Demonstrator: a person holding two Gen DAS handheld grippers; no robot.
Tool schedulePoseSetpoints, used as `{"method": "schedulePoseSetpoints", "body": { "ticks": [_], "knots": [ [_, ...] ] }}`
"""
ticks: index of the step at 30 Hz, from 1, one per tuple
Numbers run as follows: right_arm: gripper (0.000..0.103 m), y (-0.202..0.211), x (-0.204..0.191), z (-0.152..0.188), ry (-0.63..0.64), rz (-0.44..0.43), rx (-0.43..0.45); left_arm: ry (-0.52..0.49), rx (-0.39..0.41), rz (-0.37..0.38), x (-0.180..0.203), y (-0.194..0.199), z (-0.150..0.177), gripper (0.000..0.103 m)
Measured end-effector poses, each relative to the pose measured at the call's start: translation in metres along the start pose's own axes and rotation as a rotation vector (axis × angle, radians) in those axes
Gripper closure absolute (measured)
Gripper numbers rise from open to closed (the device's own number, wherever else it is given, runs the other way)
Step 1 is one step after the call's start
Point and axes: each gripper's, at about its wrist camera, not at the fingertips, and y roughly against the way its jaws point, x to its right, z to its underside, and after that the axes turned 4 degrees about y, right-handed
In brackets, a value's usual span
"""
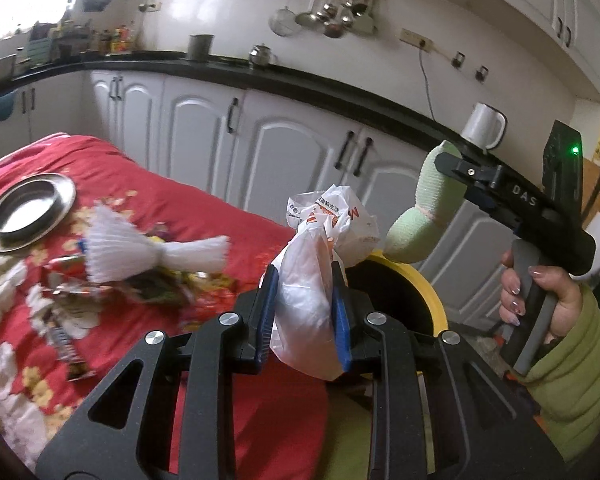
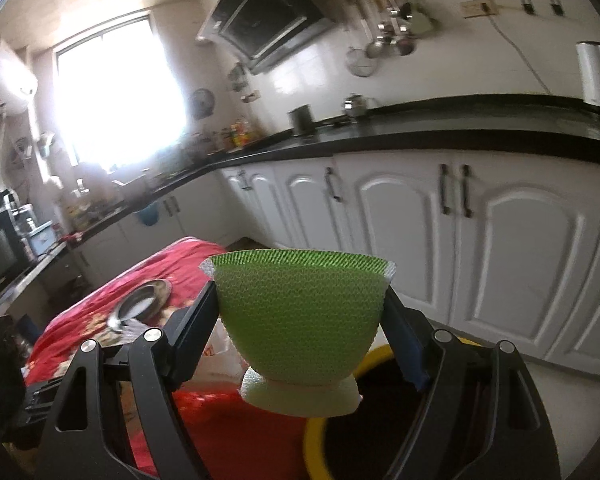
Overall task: Collect trash
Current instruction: 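Carry the white bag with the left gripper while the right gripper carries the green cup to the bin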
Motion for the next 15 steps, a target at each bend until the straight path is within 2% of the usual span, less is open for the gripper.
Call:
{"method": "schedulePoseSetpoints", "body": {
  "ticks": [8,15],
  "knots": [
    [0.027,0.008,0.041,0.018,-0.028,0.141,-0.031,-0.054,-0.063,0.033,0.028,-0.034,0.009,0.084],
    [0.027,0.005,0.067,0.025,-0.06,0.186,-0.052,-0.096,-0.105,0.049,0.048,-0.058,0.014,0.084]
  ]
}}
